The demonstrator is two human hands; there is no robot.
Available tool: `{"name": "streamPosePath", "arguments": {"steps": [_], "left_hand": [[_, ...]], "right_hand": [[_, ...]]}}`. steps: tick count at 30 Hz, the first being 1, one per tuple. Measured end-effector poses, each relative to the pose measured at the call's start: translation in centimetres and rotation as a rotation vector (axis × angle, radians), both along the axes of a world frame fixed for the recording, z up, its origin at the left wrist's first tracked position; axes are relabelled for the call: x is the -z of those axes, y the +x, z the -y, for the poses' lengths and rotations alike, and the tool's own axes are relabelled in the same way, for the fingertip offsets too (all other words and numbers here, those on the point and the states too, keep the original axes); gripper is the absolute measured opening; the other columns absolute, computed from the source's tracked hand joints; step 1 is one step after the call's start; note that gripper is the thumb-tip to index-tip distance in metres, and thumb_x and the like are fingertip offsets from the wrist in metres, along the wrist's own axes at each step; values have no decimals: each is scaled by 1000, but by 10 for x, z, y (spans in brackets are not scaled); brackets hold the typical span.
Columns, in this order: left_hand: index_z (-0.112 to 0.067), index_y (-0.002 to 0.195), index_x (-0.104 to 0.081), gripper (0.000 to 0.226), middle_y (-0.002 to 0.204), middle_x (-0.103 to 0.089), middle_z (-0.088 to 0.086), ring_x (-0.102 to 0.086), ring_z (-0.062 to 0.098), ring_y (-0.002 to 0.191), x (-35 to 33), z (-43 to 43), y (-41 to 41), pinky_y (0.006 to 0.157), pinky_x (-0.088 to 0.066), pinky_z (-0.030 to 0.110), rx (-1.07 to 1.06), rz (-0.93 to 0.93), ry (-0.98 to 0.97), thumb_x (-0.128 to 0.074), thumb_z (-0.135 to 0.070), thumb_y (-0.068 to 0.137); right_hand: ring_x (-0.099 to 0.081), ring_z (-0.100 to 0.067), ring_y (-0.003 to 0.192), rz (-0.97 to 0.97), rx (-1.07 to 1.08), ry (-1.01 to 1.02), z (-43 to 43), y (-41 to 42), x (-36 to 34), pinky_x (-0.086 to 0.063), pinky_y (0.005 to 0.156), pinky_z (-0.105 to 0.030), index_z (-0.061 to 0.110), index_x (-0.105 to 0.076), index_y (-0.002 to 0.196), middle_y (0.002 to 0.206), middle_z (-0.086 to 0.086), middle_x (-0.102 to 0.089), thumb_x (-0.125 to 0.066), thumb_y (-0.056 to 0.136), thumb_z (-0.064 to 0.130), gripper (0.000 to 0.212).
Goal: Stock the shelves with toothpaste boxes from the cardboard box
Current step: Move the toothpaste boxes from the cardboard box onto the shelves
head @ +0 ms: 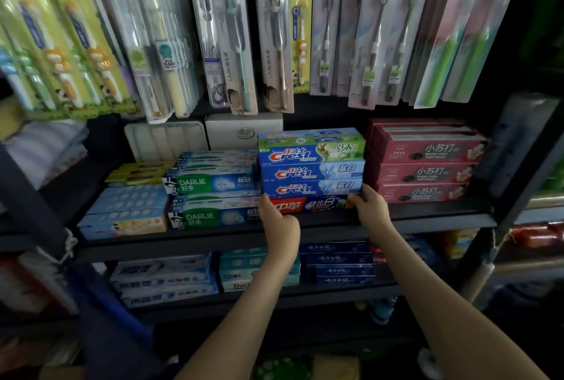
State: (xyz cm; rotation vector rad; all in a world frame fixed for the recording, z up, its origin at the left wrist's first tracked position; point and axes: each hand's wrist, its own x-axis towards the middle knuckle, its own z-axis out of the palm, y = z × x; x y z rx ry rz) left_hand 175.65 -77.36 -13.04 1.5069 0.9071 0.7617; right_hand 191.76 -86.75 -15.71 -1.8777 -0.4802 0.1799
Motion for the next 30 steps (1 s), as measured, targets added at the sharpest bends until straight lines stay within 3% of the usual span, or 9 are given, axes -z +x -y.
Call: {"name": "streamPosePath", "arguments": {"steps": [4,8,13,17,20,23,25,27,30], "left_hand": [[-15,153,-7,75,158,-12,5,-24,23,141,-2,1,4,111,-35,38,-19,-11,-7,-34,13,89],[-12,153,-12,72,154,-18,7,-40,16,125,-5,2,2,88,-39,20,-40,-9,-11,-35,13,90],[-12,151,-19,72,152,-20,7,-39,9,114,-3,1,1,85,-35,14,-51,-7,15,-35,15,87],[-12,151,-19,73,151,-21,6,-39,8,109,-1,2,1,58,-41,4,-60,-3,26,-36,16,85],[-13,151,-20,75,151,-20,6,-41,10,109,0,3,2,51,-40,1,-68,15,30,-38,17,84],[-14,151,-15,79,150,-18,4,-43,13,113,-1,10,5,61,-45,6,-83,46,42,-42,16,83],[-14,151,-12,83,151,-15,4,-40,19,125,-3,21,9,85,-51,20,-123,53,69,-47,16,82],[-11,147,-17,80,150,-17,7,-29,22,133,-1,36,16,104,-41,33,-165,37,160,-50,16,79],[-6,139,-30,67,139,-30,9,-32,18,130,3,65,31,105,-30,21,-88,89,292,-47,18,79]], "right_hand": [[-58,-14,92,-37,-13,43,1,1,0,-39,72,-24,14,-58,127,113,-2,-66,-55,95,14,33],[-60,-16,92,-53,-53,86,1,3,1,-43,70,-21,16,-57,129,109,0,-66,-54,94,8,36],[-60,-15,97,-21,-54,94,-1,6,-1,-43,81,-25,18,-59,127,110,2,-67,-55,92,5,38],[-58,-12,91,-31,-71,83,-2,10,-3,-43,68,-18,16,-61,125,107,1,-67,-55,91,4,36],[-57,-11,87,-23,-65,58,-2,12,-4,-40,57,-6,16,-61,124,105,1,-66,-54,93,5,34],[-59,-14,93,-30,-51,53,-3,11,-4,-43,66,-15,16,-61,125,111,-1,-67,-55,93,9,34],[-61,-17,100,-15,-40,51,-2,8,-2,-45,79,-25,16,-59,127,115,-2,-67,-57,92,12,36],[-59,-17,106,18,-18,39,3,5,-1,-44,85,-27,16,-54,131,117,1,-65,-59,92,16,40],[-56,-11,101,61,57,62,21,4,-4,-41,83,-23,14,-55,129,107,5,-61,-56,94,14,35]]}}
